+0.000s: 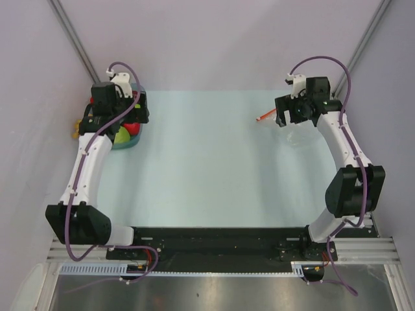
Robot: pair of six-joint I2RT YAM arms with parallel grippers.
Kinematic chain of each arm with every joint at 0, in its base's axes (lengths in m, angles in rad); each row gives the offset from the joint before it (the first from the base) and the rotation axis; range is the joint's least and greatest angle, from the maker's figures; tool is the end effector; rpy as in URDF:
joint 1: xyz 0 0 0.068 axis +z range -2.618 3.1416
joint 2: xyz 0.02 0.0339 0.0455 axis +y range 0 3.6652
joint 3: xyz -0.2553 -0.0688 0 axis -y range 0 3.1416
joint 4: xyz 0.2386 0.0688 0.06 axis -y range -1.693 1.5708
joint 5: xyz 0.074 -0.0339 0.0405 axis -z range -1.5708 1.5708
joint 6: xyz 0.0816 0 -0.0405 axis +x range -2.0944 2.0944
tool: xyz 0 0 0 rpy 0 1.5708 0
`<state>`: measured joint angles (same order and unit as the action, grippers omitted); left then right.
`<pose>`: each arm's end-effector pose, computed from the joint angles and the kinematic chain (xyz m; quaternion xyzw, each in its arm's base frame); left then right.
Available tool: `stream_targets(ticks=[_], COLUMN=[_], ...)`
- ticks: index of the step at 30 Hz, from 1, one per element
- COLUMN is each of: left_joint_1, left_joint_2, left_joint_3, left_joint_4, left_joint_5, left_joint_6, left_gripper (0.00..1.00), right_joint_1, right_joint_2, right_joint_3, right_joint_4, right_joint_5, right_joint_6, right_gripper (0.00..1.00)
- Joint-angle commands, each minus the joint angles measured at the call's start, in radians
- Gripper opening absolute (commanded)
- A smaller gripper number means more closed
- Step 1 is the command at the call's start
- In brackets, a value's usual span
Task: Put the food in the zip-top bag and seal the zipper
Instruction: Pick up the zipper food storage bag at the center of the board.
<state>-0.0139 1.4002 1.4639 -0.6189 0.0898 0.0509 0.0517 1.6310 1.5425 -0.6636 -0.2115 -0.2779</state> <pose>0.3428 -0.0121 0.3583 0.0501 0.8718 -0.0302 0.4864 0.3892 0.0373 0.3020 -0.1911 0.8930 0.0515 0.4042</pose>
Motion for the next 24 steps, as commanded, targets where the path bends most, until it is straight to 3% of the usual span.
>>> stream_targets(ticks=[1, 5, 14, 24], left_joint_1=[0.002, 0.002, 0.002, 0.002], left_joint_2=[-0.128, -0.153, -0.178, -0.187], left_joint_3=[-0.092, -0.106, -0.158, -0.197], left_joint_4=[0.197, 0.208, 0.208, 0.202], left_joint_5=[-0.058, 0.017, 0.004, -0.018], left_joint_6=[-0.103, -0.069, -0.054, 0.012], left_gripper=[1.00, 1.00, 1.00, 1.00], right_joint_1=[0.002, 0.005, 0.005, 0.007], right_joint_2=[0.087, 0.193, 0.432, 0.660], right_joint_3=[0.103, 0.233, 0.407, 0.495], right_joint_4=[0.052, 0.025, 0.013, 0.056], right_joint_5=[0.073, 0.128, 0.185, 0.232], right_joint_6=[0.072, 0.129, 0.200, 0.122], right_gripper=[1.00, 1.00, 1.00, 1.00])
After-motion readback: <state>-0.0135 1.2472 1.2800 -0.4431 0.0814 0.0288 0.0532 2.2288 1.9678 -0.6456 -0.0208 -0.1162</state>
